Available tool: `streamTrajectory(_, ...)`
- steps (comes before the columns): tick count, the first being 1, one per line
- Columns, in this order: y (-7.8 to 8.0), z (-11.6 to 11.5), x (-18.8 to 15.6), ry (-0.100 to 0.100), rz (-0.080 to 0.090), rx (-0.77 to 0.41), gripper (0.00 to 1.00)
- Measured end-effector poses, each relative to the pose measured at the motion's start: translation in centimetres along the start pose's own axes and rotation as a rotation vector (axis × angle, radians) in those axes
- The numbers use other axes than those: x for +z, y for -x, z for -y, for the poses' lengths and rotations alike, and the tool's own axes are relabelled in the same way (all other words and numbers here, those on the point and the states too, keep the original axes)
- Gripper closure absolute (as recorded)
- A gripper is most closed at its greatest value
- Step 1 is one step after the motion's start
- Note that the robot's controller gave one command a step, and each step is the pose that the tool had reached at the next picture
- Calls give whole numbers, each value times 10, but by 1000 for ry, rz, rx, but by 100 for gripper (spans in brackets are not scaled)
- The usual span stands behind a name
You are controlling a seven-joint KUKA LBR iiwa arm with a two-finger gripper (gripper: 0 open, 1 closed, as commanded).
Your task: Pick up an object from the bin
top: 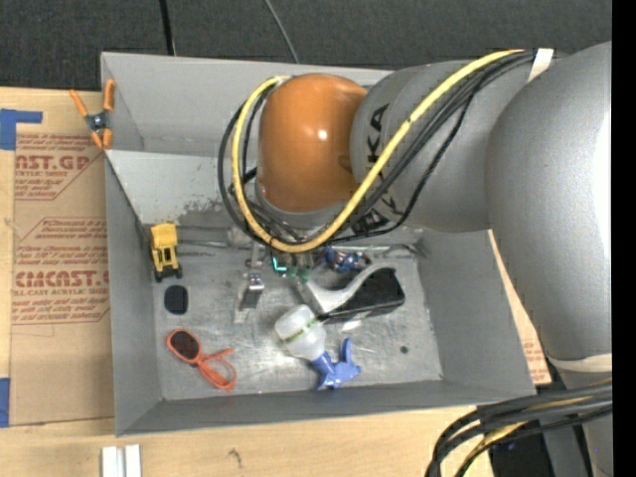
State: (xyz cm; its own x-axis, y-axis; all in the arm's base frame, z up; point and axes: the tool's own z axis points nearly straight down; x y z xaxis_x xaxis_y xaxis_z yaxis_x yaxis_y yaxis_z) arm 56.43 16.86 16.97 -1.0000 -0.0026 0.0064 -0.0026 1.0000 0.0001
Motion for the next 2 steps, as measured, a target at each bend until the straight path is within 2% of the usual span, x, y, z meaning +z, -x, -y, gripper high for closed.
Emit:
streamTrajectory(1,2,1,-5,1,7,2,100)
streamTrajectory(2,2,1,-5,1,7,2,0)
